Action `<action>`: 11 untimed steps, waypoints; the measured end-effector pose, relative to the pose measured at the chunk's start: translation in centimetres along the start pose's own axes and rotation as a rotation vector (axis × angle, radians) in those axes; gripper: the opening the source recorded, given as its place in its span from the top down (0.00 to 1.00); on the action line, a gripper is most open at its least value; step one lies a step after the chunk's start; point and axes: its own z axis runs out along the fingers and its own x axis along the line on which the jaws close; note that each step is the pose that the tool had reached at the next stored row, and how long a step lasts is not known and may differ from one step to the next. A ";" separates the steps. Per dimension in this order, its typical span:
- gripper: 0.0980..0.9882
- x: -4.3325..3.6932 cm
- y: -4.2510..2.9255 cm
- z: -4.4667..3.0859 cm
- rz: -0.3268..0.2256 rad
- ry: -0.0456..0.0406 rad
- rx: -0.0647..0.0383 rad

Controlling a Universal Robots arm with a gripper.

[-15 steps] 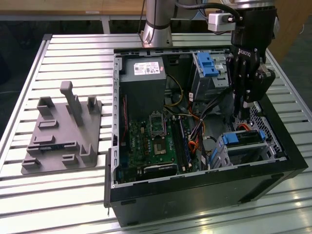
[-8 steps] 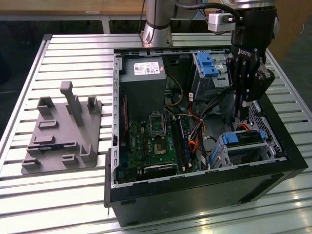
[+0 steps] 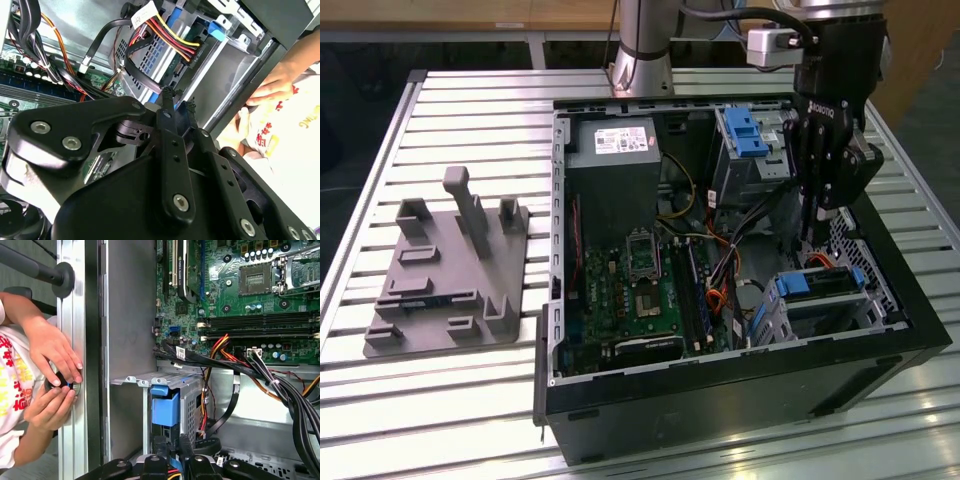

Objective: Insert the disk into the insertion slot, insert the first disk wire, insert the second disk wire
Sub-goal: 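Insert the second disk wire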

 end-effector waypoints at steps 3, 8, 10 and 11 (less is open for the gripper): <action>0.83 -0.02 0.00 0.04 -0.005 -0.0003 0.001; 0.85 -0.07 0.01 0.15 -0.011 -0.0005 0.001; 0.89 -0.08 0.01 0.18 -0.012 -0.0006 0.001; 0.89 -0.09 0.01 0.18 -0.012 -0.0007 0.001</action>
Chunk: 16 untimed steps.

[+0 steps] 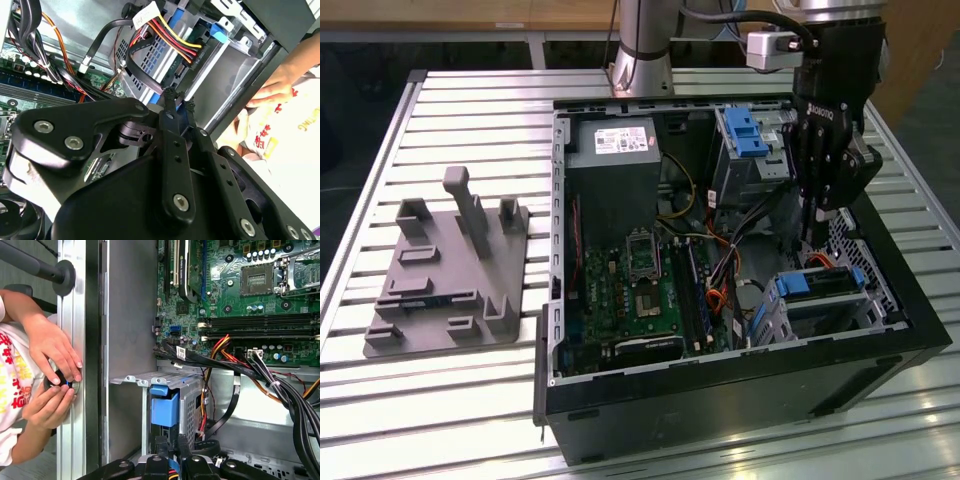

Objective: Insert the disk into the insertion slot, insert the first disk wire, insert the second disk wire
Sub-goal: 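Insert the second disk wire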

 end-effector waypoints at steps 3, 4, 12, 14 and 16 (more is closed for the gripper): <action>0.89 0.00 0.00 0.01 0.000 -0.0001 0.000; 0.89 -0.01 0.00 0.01 0.000 -0.0001 0.000; 0.89 -0.05 -0.04 0.00 -0.001 0.0006 -0.002; 0.89 -0.04 -0.21 0.00 -0.003 0.0008 -0.006; 0.89 0.00 -0.57 -0.03 -0.009 0.0000 -0.018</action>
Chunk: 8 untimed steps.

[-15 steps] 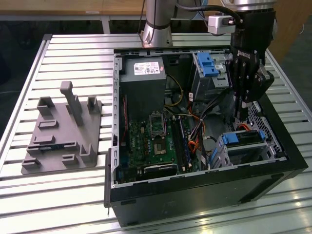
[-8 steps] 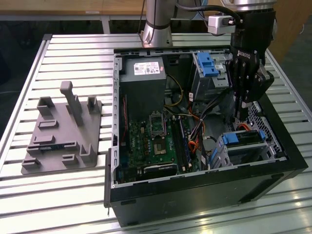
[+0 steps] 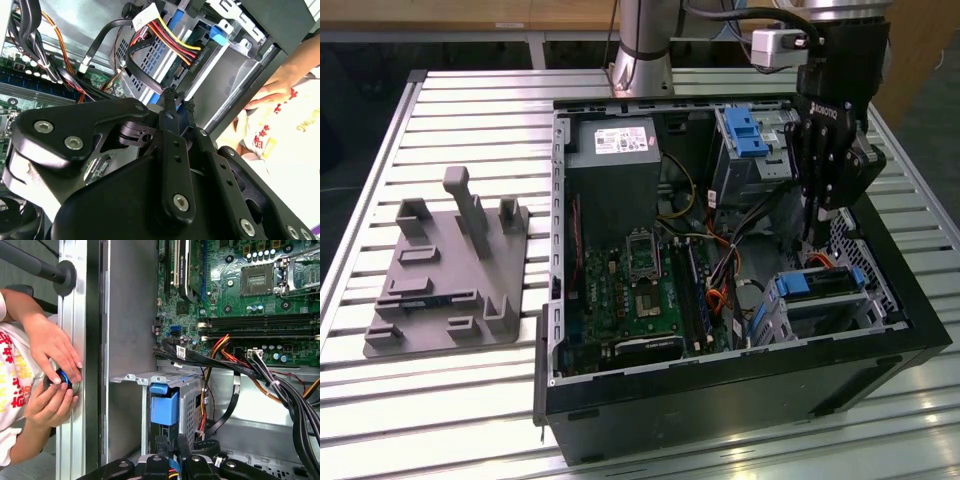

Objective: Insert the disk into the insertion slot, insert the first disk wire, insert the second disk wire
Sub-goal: 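Insert the second disk wire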

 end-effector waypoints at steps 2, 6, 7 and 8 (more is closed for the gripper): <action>0.89 0.06 -0.44 -0.06 -0.008 -0.0011 -0.017; 0.89 0.12 -1.39 -0.07 -0.021 -0.0028 -0.044; 0.89 0.12 -1.62 -0.06 -0.023 -0.0030 -0.047; 0.89 0.15 -1.77 -0.04 -0.023 -0.0032 -0.048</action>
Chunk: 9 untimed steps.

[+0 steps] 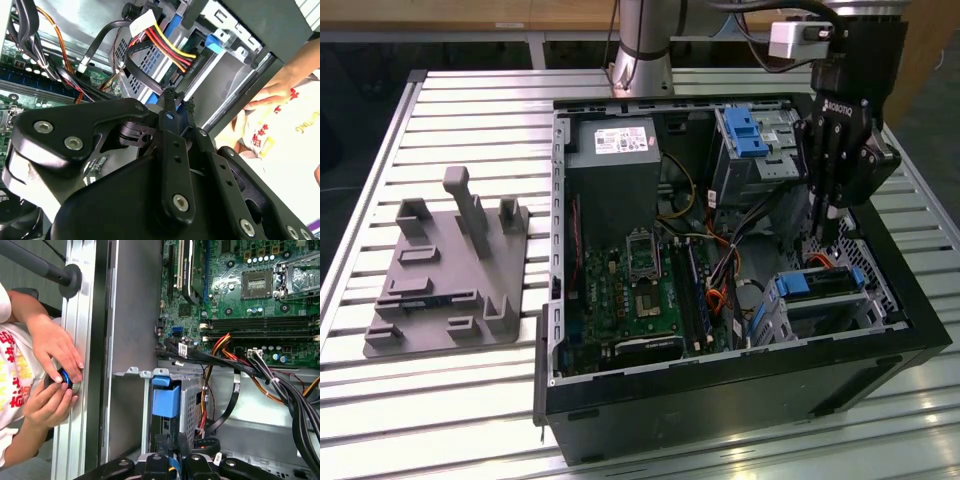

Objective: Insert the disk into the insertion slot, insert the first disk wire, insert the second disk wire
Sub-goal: 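Insert the second disk wire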

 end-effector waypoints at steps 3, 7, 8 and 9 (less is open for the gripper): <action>0.89 0.16 -0.01 0.08 0.006 -0.0050 -0.003; 0.89 0.19 -0.01 0.09 0.019 -0.0210 -0.008; 0.89 0.20 -0.01 0.10 0.022 -0.0250 -0.009; 0.89 0.31 -0.01 0.16 0.024 -0.0262 -0.010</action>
